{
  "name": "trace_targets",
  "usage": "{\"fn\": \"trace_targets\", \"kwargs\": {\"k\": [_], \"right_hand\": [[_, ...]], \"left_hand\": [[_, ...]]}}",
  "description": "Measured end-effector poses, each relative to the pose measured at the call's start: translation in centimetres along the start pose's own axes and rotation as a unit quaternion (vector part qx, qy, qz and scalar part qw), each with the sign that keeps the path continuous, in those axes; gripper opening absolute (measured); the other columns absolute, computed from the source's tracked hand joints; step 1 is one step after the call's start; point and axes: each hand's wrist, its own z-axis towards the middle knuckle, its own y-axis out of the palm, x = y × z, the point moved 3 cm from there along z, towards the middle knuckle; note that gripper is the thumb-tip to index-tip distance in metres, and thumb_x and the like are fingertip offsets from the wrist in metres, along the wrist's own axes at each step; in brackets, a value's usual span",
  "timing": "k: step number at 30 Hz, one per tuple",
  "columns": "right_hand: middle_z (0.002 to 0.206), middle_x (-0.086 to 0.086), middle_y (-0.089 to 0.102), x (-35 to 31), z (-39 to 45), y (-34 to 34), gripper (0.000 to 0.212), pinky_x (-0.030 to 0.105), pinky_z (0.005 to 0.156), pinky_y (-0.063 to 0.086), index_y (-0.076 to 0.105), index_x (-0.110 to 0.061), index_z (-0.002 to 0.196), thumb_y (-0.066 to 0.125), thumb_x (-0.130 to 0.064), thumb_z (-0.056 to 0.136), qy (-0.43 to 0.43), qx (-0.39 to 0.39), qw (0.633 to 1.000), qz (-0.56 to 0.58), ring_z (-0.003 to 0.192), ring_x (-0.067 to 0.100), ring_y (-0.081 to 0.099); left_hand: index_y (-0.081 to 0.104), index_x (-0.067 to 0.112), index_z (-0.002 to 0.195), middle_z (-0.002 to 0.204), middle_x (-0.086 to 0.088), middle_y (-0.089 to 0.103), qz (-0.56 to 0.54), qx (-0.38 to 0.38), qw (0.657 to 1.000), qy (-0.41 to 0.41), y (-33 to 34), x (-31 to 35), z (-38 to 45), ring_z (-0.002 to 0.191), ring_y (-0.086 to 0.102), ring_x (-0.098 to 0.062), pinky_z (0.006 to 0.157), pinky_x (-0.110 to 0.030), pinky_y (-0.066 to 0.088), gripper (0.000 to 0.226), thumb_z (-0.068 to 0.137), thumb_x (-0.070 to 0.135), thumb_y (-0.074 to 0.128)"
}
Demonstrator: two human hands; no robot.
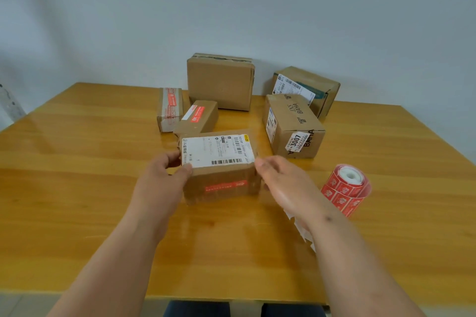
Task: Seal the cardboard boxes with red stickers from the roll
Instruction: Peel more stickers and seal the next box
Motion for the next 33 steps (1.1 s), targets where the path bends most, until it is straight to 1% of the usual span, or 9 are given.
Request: {"fn": "trace_targets", "kwargs": {"k": [2, 5, 8, 11, 16, 20, 25, 29, 33], "right_hand": [[0.103, -0.01, 0.057, 0.3, 0.1, 0.0, 0.024, 0.023, 0.061, 0.044, 0.05, -0.026, 0.121, 0.043, -0.025, 0.098, -0.005, 0.008, 1.0, -0.005, 0.078, 0.006, 0.055], [0.099, -0.006, 0.059, 1.0, 0.3, -0.5, 0.02, 0.03, 0.067, 0.048, 0.058, -0.023, 0.098, 0.046, -0.009, 0.089, 0.029, 0.042, 0.996, 0.069, 0.081, 0.01, 0.055], [0.102, -0.004, 0.061, 1.1, 0.1, -0.6, 0.013, 0.04, 0.084, 0.051, 0.057, -0.023, 0.098, 0.052, -0.032, 0.091, 0.051, 0.083, 0.983, 0.153, 0.092, 0.015, 0.058], [0.103, -0.02, 0.053, 0.9, -0.1, -0.2, 0.041, 0.028, 0.079, 0.041, 0.05, -0.032, 0.114, 0.04, -0.064, 0.09, 0.02, 0.074, 0.989, 0.126, 0.095, 0.003, 0.052], [0.091, -0.007, 0.067, 0.4, -0.6, -0.1, 0.039, 0.03, 0.075, 0.046, 0.054, -0.02, 0.088, 0.04, -0.056, 0.093, -0.026, 0.097, 0.98, 0.172, 0.089, 0.007, 0.061], [0.11, 0.016, 0.06, 0.3, -0.3, 0.4, 0.062, 0.044, 0.092, 0.042, 0.053, -0.006, 0.1, 0.042, -0.065, 0.084, -0.031, 0.104, 0.969, 0.22, 0.105, 0.031, 0.056], [0.101, -0.003, 0.063, 1.1, 0.5, 1.1, 0.023, 0.024, 0.065, 0.041, 0.053, -0.023, 0.099, 0.053, -0.045, 0.092, -0.004, 0.094, 0.984, 0.151, 0.093, 0.011, 0.059], [0.12, -0.006, 0.045, 0.9, 1.2, 1.3, 0.037, 0.024, 0.074, 0.044, 0.048, -0.029, 0.122, 0.052, -0.049, 0.091, 0.013, 0.14, 0.984, 0.107, 0.102, 0.009, 0.051], [0.119, -0.01, 0.051, 0.1, 1.9, 1.9, 0.062, 0.015, 0.068, 0.042, 0.021, -0.034, 0.142, 0.056, -0.04, 0.092, 0.008, 0.126, 0.972, 0.198, 0.096, 0.001, 0.053]], "left_hand": [[0.064, 0.032, 0.102, 0.105, 0.007, 0.069, -0.03, -0.01, 0.999, -0.008, -0.2, 0.2, -0.1, 0.103, 0.063, -0.018, 0.089, -0.038, 0.053, 0.028, 0.094, 0.006, 0.057], [0.068, 0.021, 0.09, 0.103, 0.0, 0.069, -0.055, -0.003, 0.998, -0.018, -0.7, 0.6, -0.1, 0.101, 0.064, -0.021, 0.081, -0.036, 0.055, 0.033, 0.087, -0.008, 0.052], [0.061, 0.019, 0.098, 0.097, -0.007, 0.069, -0.089, 0.019, 0.996, -0.008, -0.9, 0.6, -0.3, 0.094, 0.065, -0.023, 0.087, -0.045, 0.055, 0.024, 0.087, -0.001, 0.056], [0.064, 0.016, 0.104, 0.075, -0.006, 0.06, -0.16, -0.004, 0.986, -0.039, -0.8, -0.2, -0.3, 0.075, 0.053, -0.022, 0.078, -0.038, 0.049, 0.016, 0.092, 0.026, 0.063], [0.069, 0.004, 0.084, 0.068, -0.005, 0.053, -0.237, 0.023, 0.971, -0.024, -1.6, 0.2, -0.6, 0.067, 0.052, -0.016, 0.079, -0.036, 0.053, 0.032, 0.092, 0.035, 0.062], [0.054, 0.01, 0.059, 0.065, -0.001, 0.058, -0.227, 0.041, 0.973, 0.021, -2.2, 0.3, -0.9, 0.072, 0.058, -0.016, 0.076, -0.036, 0.051, 0.038, 0.088, 0.031, 0.067], [0.061, 0.016, 0.089, 0.076, 0.002, 0.07, -0.049, 0.016, 0.995, 0.086, -1.8, -0.1, -2.1, 0.067, 0.066, -0.002, 0.054, -0.015, 0.047, 0.016, 0.085, 0.028, 0.071], [0.06, 0.03, 0.097, 0.079, -0.001, 0.072, -0.039, 0.003, 0.996, 0.075, -1.4, -0.1, -1.9, 0.075, 0.068, -0.006, 0.06, -0.02, 0.046, 0.014, 0.086, 0.033, 0.068], [0.055, 0.043, 0.104, 0.095, 0.009, 0.065, -0.004, -0.044, 0.993, 0.113, 0.3, 0.0, -2.1, 0.078, 0.061, -0.008, 0.053, -0.014, 0.048, 0.027, 0.087, 0.026, 0.068]]}}
